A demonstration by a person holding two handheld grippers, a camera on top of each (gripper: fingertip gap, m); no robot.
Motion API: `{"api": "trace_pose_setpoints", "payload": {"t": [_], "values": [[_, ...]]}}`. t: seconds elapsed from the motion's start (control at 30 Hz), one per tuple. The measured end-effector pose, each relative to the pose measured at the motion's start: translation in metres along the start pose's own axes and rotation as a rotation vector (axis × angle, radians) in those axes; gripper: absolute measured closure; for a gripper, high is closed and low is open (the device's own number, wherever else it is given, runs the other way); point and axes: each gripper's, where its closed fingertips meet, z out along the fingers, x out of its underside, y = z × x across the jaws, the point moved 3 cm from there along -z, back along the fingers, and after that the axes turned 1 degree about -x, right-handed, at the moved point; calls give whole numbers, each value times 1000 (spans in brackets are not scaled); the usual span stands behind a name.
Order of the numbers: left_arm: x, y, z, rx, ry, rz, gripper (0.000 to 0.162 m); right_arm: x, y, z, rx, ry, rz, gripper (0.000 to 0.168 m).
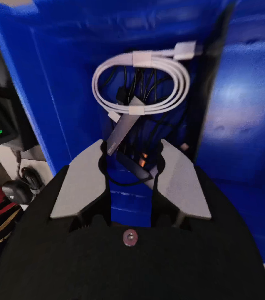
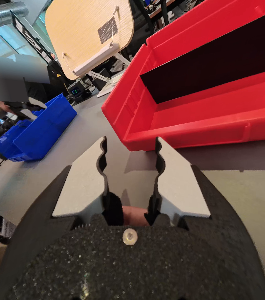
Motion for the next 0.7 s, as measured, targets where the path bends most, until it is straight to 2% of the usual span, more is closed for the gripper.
{"api": "trace_pose_setpoints", "payload": {"t": [0.13, 0.27, 0.37, 0.57, 0.7], "values": [[9, 12, 29, 146, 141, 73, 109, 1, 3, 0, -50, 4, 26, 109], [4, 16, 44, 208, 182, 141, 119, 1, 3, -1, -71, 4, 42, 109], [2, 16, 50, 191, 209, 190, 116, 2, 2, -1, -82, 7, 67, 109], [3, 7, 53, 119, 207, 306, 133, 3, 3, -1, -97, 19, 77, 109], [4, 8, 47, 48, 218, 324, 136, 4, 9, -1, -122, 24, 68, 109]]}}
